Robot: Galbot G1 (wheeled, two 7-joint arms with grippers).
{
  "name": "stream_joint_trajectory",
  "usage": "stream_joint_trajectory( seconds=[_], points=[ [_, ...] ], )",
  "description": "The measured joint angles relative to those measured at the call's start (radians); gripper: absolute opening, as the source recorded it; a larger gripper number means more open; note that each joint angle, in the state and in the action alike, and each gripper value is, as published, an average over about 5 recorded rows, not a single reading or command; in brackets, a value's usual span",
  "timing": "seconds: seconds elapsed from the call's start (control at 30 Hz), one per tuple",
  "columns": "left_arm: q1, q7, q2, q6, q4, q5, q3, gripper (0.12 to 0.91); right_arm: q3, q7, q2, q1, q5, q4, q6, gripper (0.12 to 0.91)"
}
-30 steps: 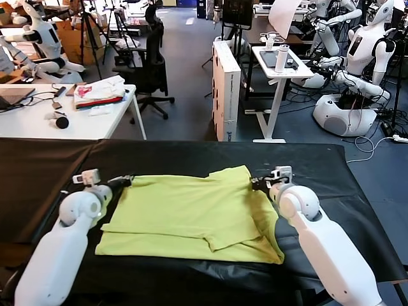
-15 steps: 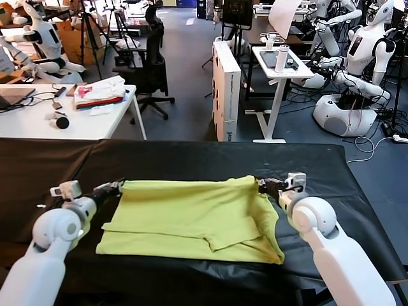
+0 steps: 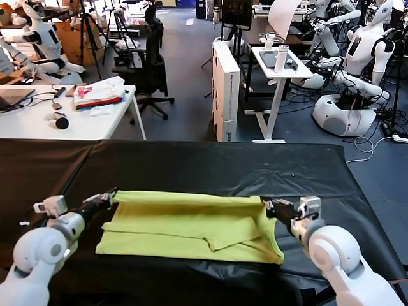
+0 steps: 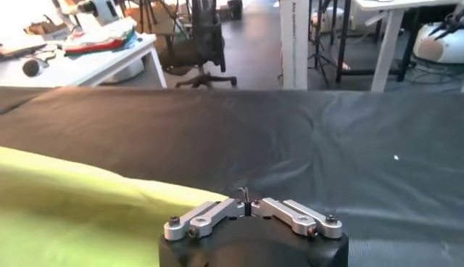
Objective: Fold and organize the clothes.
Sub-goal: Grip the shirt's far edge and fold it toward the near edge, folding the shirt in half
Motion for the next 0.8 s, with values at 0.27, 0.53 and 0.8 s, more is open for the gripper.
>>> stream_joint_trajectory(
  seconds=[0.27, 0.53, 0.8],
  points=[
    [0.112, 0.005, -0.017, -0.012, -0.036, 0.012, -0.044, 0.153, 0.009, 0.001, -0.014, -0.06, -0.004, 0.025, 0.0, 0.14],
    [0.198, 0.005, -0.033, -0.016, -0.063, 0.015, -0.084, 0.153, 0.003, -0.003, -0.005, -0.102, -0.019, 0.023, 0.0, 0.14],
    [0.249, 0.003, -0.051, -0.02, -0.064, 0.036, -0.097, 0.204, 0.007, -0.041, -0.005, -0.122, -0.014, 0.035, 0.0, 0.234]
  ],
)
